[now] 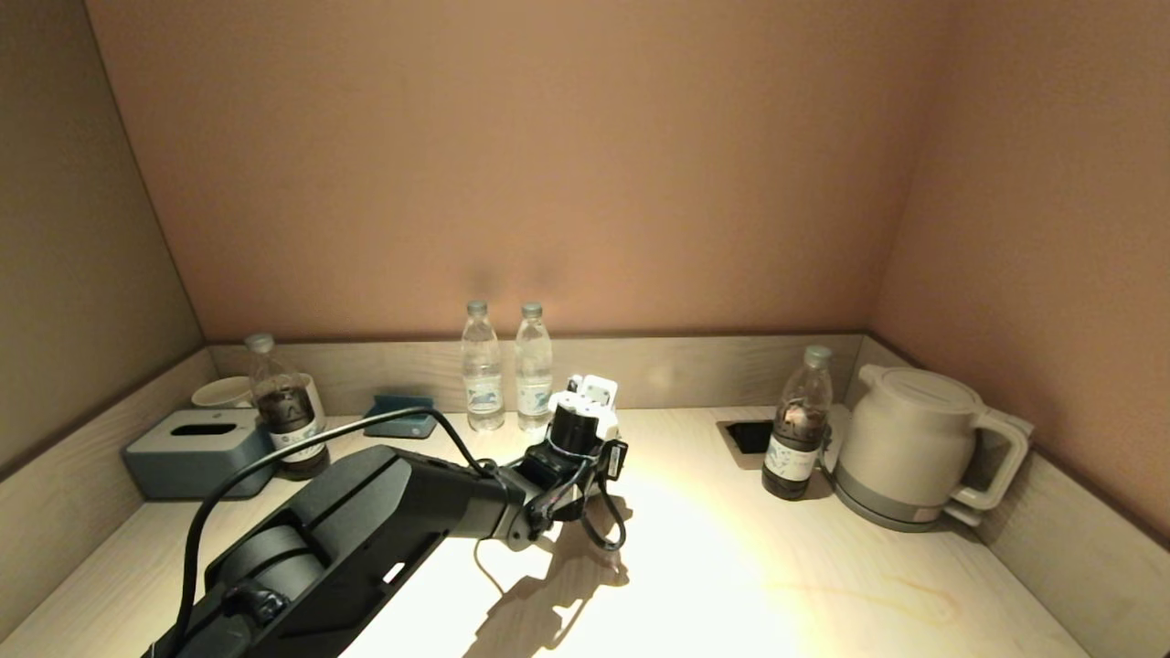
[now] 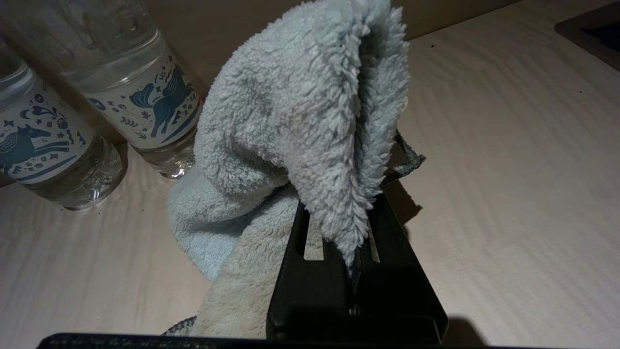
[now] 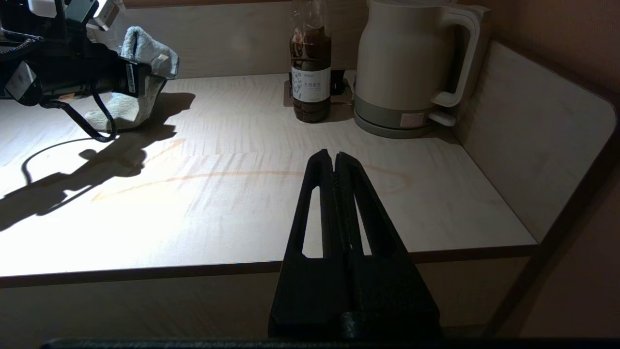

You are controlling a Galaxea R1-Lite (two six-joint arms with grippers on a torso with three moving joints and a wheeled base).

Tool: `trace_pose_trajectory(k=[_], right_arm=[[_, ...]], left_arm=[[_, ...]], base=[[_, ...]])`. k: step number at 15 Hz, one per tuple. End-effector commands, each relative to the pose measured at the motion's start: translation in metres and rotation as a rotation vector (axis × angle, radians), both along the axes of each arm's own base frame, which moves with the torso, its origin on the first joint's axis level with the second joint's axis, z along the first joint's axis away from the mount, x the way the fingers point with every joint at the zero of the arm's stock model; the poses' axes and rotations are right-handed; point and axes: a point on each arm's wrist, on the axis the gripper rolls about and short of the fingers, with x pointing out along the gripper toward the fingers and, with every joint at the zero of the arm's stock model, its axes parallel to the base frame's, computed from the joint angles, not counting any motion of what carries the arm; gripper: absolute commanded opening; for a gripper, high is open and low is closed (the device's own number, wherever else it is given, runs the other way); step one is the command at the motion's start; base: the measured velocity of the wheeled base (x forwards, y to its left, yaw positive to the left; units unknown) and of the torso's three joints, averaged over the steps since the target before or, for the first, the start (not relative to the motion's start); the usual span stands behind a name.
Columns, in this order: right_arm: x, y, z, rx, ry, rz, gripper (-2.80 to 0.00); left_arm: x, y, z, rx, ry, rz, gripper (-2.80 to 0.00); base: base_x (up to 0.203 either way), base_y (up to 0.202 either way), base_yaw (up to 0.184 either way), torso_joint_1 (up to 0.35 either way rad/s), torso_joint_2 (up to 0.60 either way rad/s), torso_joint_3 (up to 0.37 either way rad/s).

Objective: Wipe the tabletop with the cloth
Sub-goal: Sweep the stains on the table

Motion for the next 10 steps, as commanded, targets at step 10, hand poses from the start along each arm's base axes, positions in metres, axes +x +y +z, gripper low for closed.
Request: trace_pose_trajectory(k=[10], right_arm=[[0.0, 0.0, 0.0, 0.001, -0.001, -0.001, -2.8]], left_arm=[[-0.013, -0.015, -0.028, 0.039, 0.023, -0.066, -2.8]], base=[[0.0, 0.0, 0.0, 0.0, 0.0, 0.0]])
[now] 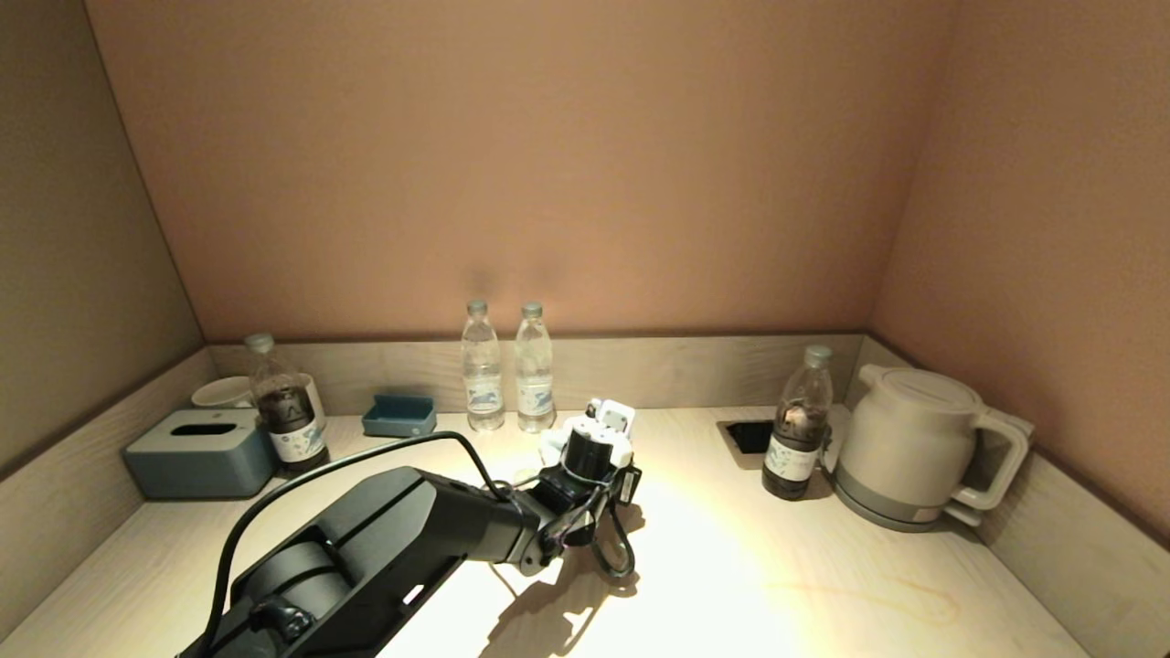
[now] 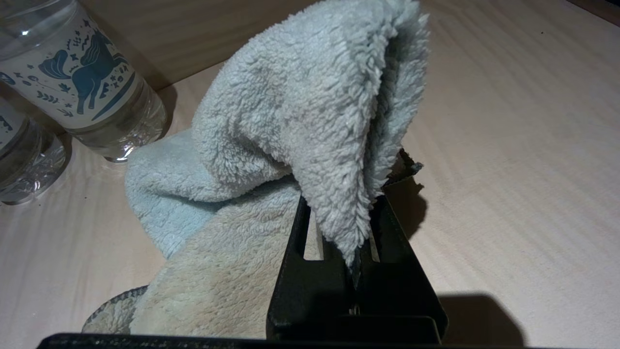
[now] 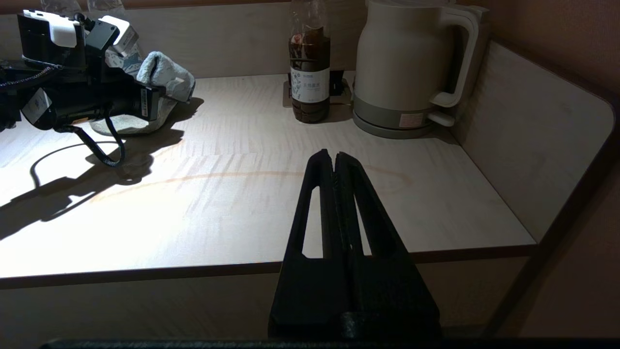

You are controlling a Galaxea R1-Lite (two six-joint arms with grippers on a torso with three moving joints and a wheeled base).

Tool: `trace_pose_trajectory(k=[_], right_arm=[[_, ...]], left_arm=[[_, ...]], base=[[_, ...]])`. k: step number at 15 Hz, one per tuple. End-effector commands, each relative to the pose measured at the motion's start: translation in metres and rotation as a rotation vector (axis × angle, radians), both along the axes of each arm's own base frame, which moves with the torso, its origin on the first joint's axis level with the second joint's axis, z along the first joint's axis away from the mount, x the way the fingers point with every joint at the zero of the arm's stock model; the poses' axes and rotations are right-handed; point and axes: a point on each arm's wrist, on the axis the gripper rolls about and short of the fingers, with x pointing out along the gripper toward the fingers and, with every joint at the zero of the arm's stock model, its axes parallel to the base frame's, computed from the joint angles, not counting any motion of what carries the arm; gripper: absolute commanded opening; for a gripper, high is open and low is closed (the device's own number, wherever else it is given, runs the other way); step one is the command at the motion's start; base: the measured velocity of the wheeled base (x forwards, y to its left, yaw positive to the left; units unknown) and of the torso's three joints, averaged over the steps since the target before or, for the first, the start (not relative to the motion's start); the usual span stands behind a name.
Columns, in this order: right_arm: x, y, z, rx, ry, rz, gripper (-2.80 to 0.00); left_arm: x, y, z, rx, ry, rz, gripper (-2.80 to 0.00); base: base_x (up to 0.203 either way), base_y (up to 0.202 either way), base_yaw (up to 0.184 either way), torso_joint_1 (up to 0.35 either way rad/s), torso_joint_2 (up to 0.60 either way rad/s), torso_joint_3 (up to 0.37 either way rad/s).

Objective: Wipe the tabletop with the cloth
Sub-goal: Sweep the stains on the table

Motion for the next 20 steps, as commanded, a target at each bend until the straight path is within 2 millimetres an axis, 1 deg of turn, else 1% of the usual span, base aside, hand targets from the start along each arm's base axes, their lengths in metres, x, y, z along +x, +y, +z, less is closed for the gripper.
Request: trace_pose_trajectory(k=[1, 2, 6, 12, 14, 16, 17, 18, 20], right_arm=[[0.0, 0.0, 0.0, -0.001, 0.002, 0.0, -2.8], [0.0, 0.0, 0.0, 0.0, 0.001, 0.001, -2.8], [0.0, 0.0, 0.0, -0.001, 0.002, 0.0, -2.8], [0.0, 0.0, 0.0, 0.0, 0.002, 0.002, -2.8], [0.0, 0.0, 0.0, 0.0, 0.002, 0.002, -2.8], [0.0, 0.0, 0.0, 0.0, 0.002, 0.002, -2.8], [0.0, 0.0, 0.0, 0.0, 0.002, 0.001, -2.8], [0.0, 0.0, 0.0, 0.0, 0.002, 0.002, -2.8], [0.0, 0.0, 0.0, 0.0, 0.002, 0.002, -2.8]], left_arm=[[-0.001, -0.001, -0.003, 0.019, -0.002, -0.005, -2.8], [-0.003, -0.001, -0.003, 0.053, -0.005, -0.016, -2.8], [-0.006, -0.001, -0.002, 0.073, 0.007, -0.003, -2.8], [-0.034, 0.011, 0.02, 0.107, 0.06, -0.001, -2.8], [-0.049, 0.017, 0.033, 0.08, 0.096, 0.002, -2.8], [-0.064, 0.018, 0.042, 0.046, 0.13, -0.006, -2.8], [-0.068, 0.016, 0.043, 0.036, 0.137, -0.011, -2.8], [-0.076, 0.015, 0.047, 0.022, 0.149, -0.021, -2.8], [-0.105, 0.018, 0.058, -0.01, 0.204, -0.057, -2.8]], base=[[0.0, 0.0, 0.0, 0.0, 0.0, 0.0], [0.0, 0.0, 0.0, 0.0, 0.0, 0.0], [0.0, 0.0, 0.0, 0.0, 0.0, 0.0], [0.0, 0.0, 0.0, 0.0, 0.0, 0.0], [0.0, 0.0, 0.0, 0.0, 0.0, 0.0], [0.0, 0.0, 0.0, 0.0, 0.0, 0.0], [0.0, 0.0, 0.0, 0.0, 0.0, 0.0], [0.0, 0.0, 0.0, 0.0, 0.0, 0.0], [0.0, 0.0, 0.0, 0.0, 0.0, 0.0]])
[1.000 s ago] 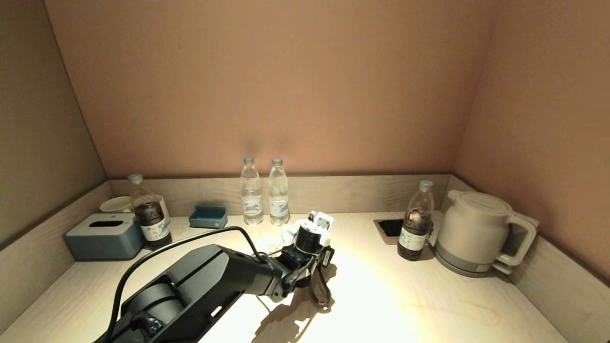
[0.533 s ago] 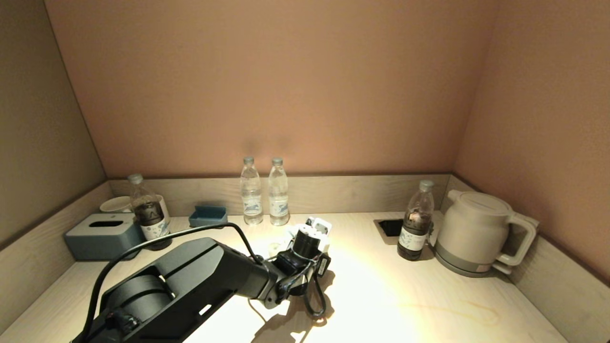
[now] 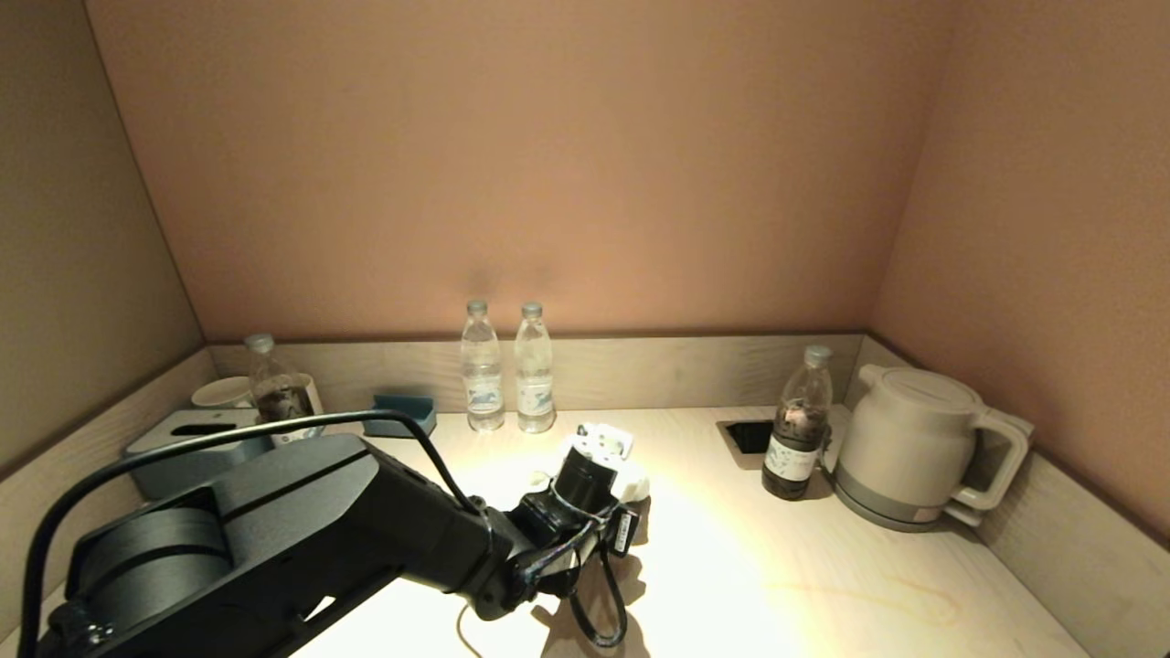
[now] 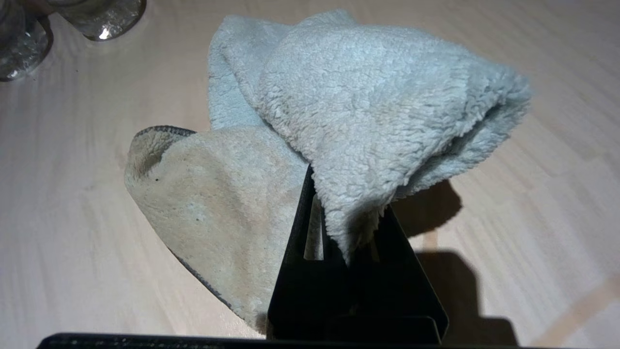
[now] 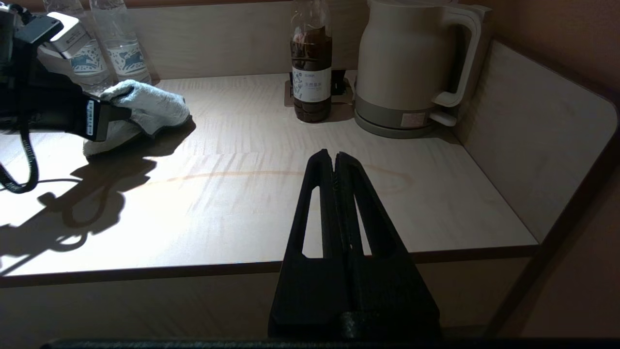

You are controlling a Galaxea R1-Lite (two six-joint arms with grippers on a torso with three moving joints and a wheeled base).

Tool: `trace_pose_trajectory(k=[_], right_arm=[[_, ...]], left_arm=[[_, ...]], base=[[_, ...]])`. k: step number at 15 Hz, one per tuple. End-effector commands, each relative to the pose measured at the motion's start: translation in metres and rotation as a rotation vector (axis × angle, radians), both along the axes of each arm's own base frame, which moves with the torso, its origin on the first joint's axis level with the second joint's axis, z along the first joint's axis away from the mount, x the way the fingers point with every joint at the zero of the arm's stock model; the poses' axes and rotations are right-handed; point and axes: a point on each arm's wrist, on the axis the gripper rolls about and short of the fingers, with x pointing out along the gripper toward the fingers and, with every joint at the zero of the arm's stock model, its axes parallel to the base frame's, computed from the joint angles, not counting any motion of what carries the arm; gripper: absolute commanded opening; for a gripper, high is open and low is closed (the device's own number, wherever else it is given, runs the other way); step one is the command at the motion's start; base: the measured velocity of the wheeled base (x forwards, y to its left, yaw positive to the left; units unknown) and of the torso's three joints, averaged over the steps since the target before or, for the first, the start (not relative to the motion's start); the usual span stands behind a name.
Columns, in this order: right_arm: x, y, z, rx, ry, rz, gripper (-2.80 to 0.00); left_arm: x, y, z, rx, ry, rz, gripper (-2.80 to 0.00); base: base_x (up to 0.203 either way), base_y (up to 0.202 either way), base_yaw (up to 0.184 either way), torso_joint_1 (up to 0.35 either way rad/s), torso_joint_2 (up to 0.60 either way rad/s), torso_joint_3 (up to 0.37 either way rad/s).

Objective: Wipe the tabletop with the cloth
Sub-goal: Sweep the stains on the table

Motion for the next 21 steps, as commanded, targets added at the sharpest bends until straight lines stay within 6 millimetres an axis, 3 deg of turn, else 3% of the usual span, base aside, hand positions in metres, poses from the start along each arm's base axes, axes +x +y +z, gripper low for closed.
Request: trace_pose_trajectory(k=[1, 3, 6, 12, 17, 21], right_arm=[[0.0, 0.0, 0.0, 0.0, 0.001, -0.001, -2.8], [0.0, 0.0, 0.0, 0.0, 0.001, -0.001, -2.8], [0.0, 0.0, 0.0, 0.0, 0.001, -0.001, -2.8], [0.0, 0.0, 0.0, 0.0, 0.001, 0.0, -2.8], [0.0, 0.0, 0.0, 0.0, -0.001, 0.0, -2.8], [0.0, 0.0, 0.0, 0.0, 0.001, 0.0, -2.8]], left_arm=[[-0.031, -0.001, 0.024, -0.052, 0.026, -0.038, -2.8], [-0.043, -0.004, 0.027, -0.073, 0.048, -0.06, -2.8], [-0.077, -0.003, 0.035, -0.095, 0.102, -0.114, -2.8], [-0.107, 0.01, 0.038, -0.114, 0.203, -0.107, -2.8], [-0.116, 0.021, 0.044, -0.137, 0.315, -0.03, -2.8], [-0.101, 0.026, 0.033, -0.107, 0.366, 0.058, -2.8]], base=[[0.0, 0.0, 0.0, 0.0, 0.0, 0.0], [0.0, 0.0, 0.0, 0.0, 0.0, 0.0], [0.0, 0.0, 0.0, 0.0, 0.0, 0.0], [0.0, 0.0, 0.0, 0.0, 0.0, 0.0], [0.0, 0.0, 0.0, 0.0, 0.0, 0.0], [0.0, 0.0, 0.0, 0.0, 0.0, 0.0]])
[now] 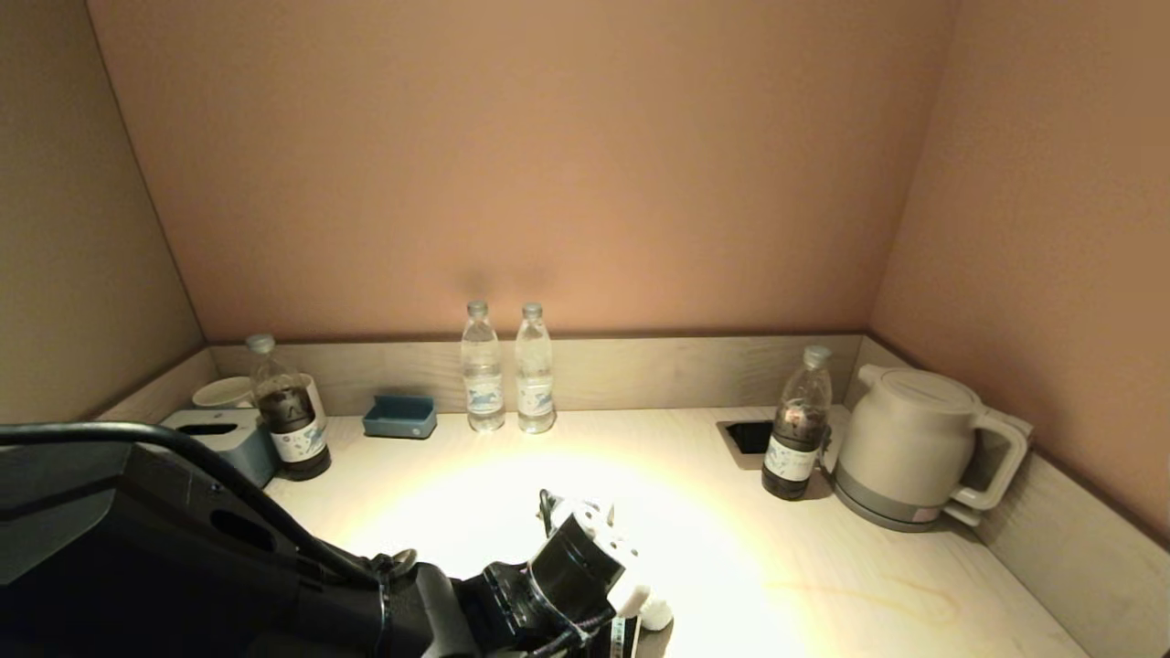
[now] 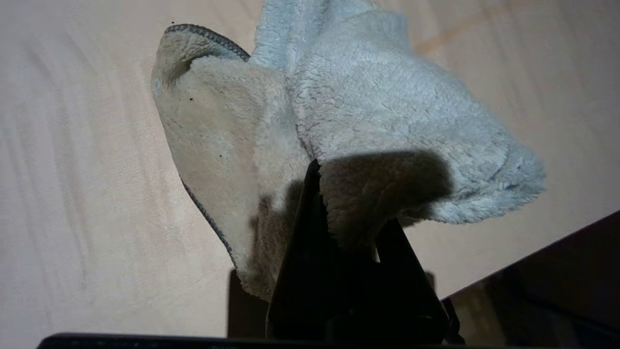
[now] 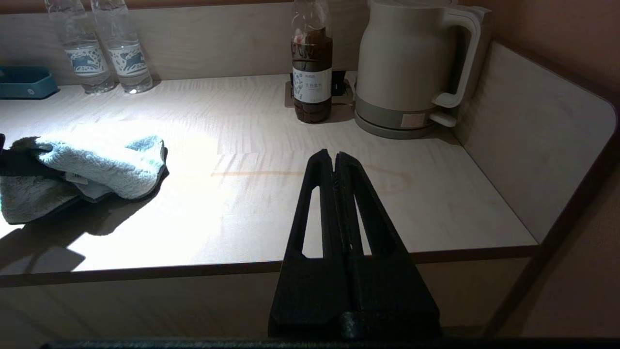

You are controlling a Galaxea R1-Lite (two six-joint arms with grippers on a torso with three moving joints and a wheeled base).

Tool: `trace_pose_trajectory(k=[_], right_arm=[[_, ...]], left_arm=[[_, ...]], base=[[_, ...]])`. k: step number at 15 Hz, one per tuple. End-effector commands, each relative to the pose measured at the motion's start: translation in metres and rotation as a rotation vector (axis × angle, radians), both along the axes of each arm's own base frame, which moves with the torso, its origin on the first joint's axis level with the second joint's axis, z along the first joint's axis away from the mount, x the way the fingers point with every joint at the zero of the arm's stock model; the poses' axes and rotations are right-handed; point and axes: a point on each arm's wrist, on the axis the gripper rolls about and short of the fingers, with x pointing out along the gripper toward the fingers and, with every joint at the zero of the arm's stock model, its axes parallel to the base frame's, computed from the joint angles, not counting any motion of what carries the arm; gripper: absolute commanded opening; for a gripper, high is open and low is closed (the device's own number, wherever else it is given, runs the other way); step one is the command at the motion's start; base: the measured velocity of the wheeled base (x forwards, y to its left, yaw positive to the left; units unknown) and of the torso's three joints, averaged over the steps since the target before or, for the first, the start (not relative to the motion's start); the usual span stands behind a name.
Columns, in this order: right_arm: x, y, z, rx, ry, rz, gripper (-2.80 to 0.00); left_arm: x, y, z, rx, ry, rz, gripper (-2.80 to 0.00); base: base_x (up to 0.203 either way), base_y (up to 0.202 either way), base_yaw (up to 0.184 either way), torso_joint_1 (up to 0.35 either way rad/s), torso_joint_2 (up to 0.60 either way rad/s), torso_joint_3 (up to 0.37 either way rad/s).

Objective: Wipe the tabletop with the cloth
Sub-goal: Sweep the stains on the table

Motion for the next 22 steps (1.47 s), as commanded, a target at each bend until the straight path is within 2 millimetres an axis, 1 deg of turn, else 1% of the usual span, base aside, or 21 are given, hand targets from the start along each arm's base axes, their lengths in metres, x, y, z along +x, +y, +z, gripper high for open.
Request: trace_pose_trajectory(k=[1, 3, 5, 7, 10, 13, 14, 16, 18, 19, 20, 22], right_arm=[[0.0, 0.0, 0.0, 0.0, 0.001, 0.0, -2.8], [0.0, 0.0, 0.0, 0.0, 0.001, -0.001, -2.8], [0.0, 0.0, 0.0, -0.001, 0.001, 0.001, -2.8], [0.0, 0.0, 0.0, 0.0, 0.001, 0.001, -2.8], [0.0, 0.0, 0.0, 0.0, 0.001, 0.001, -2.8], [0.0, 0.0, 0.0, 0.0, 0.001, -0.001, -2.8], [0.0, 0.0, 0.0, 0.0, 0.001, -0.001, -2.8], [0.0, 0.0, 0.0, 0.0, 0.001, 0.001, -2.8], [0.0, 0.0, 0.0, 0.0, 0.001, 0.001, -2.8], [0.0, 0.0, 0.0, 0.0, 0.001, 0.001, -2.8], [0.0, 0.0, 0.0, 0.0, 0.001, 0.0, -2.8], [0.0, 0.0, 0.0, 0.0, 0.001, 0.001, -2.8]], left_arm=[[0.013, 0.005, -0.012, 0.05, 0.044, 0.053, -2.8], [0.014, 0.005, -0.012, 0.052, 0.047, 0.056, -2.8], [0.017, 0.01, -0.025, 0.131, 0.103, 0.078, -2.8], [0.019, 0.012, -0.028, 0.151, 0.121, 0.094, -2.8], [0.023, 0.011, -0.041, 0.229, 0.182, 0.143, -2.8], [0.026, 0.008, -0.046, 0.271, 0.177, 0.168, -2.8], [0.03, 0.007, -0.048, 0.281, 0.166, 0.185, -2.8], [0.053, -0.002, -0.051, 0.273, 0.107, 0.249, -2.8], [0.065, 0.001, -0.055, 0.297, 0.084, 0.293, -2.8], [0.075, -0.002, -0.051, 0.284, 0.062, 0.313, -2.8], [0.083, -0.004, -0.052, 0.288, 0.055, 0.33, -2.8], [0.105, -0.013, -0.045, 0.266, 0.029, 0.36, -2.8]], base=[[0.0, 0.0, 0.0, 0.0, 0.0, 0.0], [0.0, 0.0, 0.0, 0.0, 0.0, 0.0], [0.0, 0.0, 0.0, 0.0, 0.0, 0.0], [0.0, 0.0, 0.0, 0.0, 0.0, 0.0], [0.0, 0.0, 0.0, 0.0, 0.0, 0.0], [0.0, 0.0, 0.0, 0.0, 0.0, 0.0], [0.0, 0.0, 0.0, 0.0, 0.0, 0.0], [0.0, 0.0, 0.0, 0.0, 0.0, 0.0], [0.0, 0.0, 0.0, 0.0, 0.0, 0.0], [0.0, 0.0, 0.0, 0.0, 0.0, 0.0], [0.0, 0.0, 0.0, 0.0, 0.0, 0.0], [0.0, 0.0, 0.0, 0.0, 0.0, 0.0]])
